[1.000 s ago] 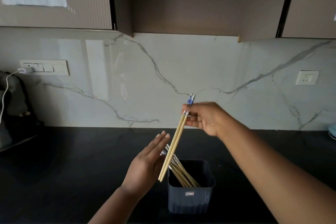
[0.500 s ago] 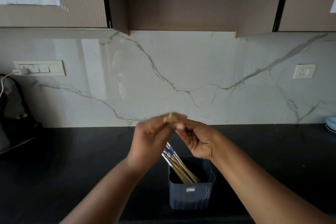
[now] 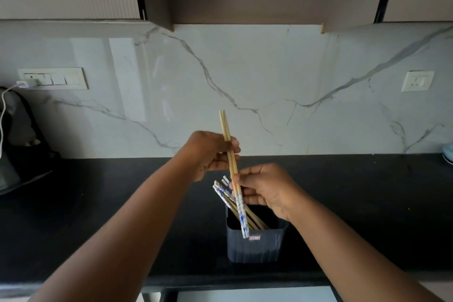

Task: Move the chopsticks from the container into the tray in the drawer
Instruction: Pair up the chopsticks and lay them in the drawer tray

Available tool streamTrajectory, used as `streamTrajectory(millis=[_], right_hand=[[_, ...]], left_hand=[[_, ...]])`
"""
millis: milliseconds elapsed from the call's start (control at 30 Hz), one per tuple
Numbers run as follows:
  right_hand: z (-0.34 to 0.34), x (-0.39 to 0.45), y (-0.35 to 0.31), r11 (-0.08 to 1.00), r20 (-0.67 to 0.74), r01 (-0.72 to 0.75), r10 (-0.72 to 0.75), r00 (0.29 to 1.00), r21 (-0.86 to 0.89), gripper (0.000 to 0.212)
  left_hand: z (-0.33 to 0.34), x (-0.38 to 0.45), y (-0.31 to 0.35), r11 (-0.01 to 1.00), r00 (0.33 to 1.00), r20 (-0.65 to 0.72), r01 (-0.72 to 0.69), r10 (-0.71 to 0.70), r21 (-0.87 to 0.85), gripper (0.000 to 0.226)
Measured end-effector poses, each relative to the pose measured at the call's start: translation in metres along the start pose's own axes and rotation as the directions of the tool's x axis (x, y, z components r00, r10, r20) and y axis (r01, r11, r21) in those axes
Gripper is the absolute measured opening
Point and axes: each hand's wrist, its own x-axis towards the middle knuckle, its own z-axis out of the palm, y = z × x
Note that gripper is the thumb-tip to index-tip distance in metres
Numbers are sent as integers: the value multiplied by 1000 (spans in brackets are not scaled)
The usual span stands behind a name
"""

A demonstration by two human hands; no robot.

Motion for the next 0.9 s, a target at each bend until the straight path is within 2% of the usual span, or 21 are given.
streamTrajectory(millis=[133,233,333,433,500,567,600,633,700,733,800,900], right_hand=[[-3,-6,31,994,26,-89,90,996,-62,13],[-4,-7,41,980,24,-113,119,993,-163,12],[-10,-11,48,977,38,-66,75,996,-201,8],[-26,-23,75,922,73,-7,38,997,-387,3],[-38,-35,110,799,149,32,73,986,-600,6],[-47,-49,151,648,235,55,195,952,-760,9],[-49,-57,171,574,265,67,268,926,-816,15],[-49,-62,192,502,278,78,338,899,-861,22],[-50,-71,230,396,275,85,452,849,-914,29],[-51,-74,247,358,270,91,489,829,-929,26],[-52,-75,272,286,245,100,535,809,-953,19],[-54,-73,293,202,194,90,588,785,-975,21]], left_hand=[[-2,-1,-45,986,986,23,164,-163,-31,8],[3,-8,-62,978,980,52,195,-191,-76,8],[3,-12,-74,991,988,108,121,-114,-59,16],[-7,-15,-99,962,995,44,-95,86,255,48],[-14,-24,-124,933,973,1,-220,229,286,51],[-24,-24,-159,921,969,-69,-202,238,333,67],[-29,-23,-175,869,975,-69,-157,214,470,78],[-33,-21,-191,764,983,-45,-110,179,635,85],[-34,-16,-220,498,996,28,-70,90,865,93],[-33,-13,-232,386,997,53,-67,48,920,96],[-30,-8,-254,230,998,67,-65,-1,971,96],[-30,-5,-279,109,997,35,-28,-67,994,93]])
